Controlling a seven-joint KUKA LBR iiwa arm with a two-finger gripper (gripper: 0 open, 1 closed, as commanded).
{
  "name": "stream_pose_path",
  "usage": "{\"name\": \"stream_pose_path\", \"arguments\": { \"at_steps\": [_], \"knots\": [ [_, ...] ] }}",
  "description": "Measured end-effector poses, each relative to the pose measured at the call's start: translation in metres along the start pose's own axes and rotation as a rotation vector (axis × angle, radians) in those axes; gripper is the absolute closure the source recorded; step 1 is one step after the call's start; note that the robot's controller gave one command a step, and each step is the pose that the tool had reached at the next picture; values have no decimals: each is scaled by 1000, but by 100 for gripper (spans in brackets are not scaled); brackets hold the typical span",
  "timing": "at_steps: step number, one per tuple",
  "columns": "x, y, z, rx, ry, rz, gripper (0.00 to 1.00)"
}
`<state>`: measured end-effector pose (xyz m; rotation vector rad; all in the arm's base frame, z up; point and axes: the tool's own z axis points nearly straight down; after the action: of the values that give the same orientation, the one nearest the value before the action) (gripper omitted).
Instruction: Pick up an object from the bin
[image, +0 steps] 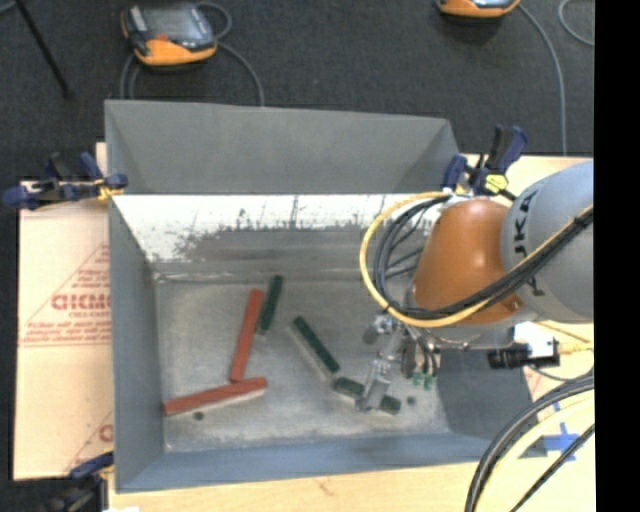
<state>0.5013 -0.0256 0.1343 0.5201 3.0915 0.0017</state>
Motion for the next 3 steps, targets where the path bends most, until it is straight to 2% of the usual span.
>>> {"name": "stream_pose_path", "arguments": {
  "at_steps": [1, 2, 3],
  "knots": [
    [0, 0, 2, 1, 1, 0, 0],
    [16, 8, 29, 1, -3, -203, 0],
    [-24, -47, 63, 0, 1, -260, 100]
  ]
}}
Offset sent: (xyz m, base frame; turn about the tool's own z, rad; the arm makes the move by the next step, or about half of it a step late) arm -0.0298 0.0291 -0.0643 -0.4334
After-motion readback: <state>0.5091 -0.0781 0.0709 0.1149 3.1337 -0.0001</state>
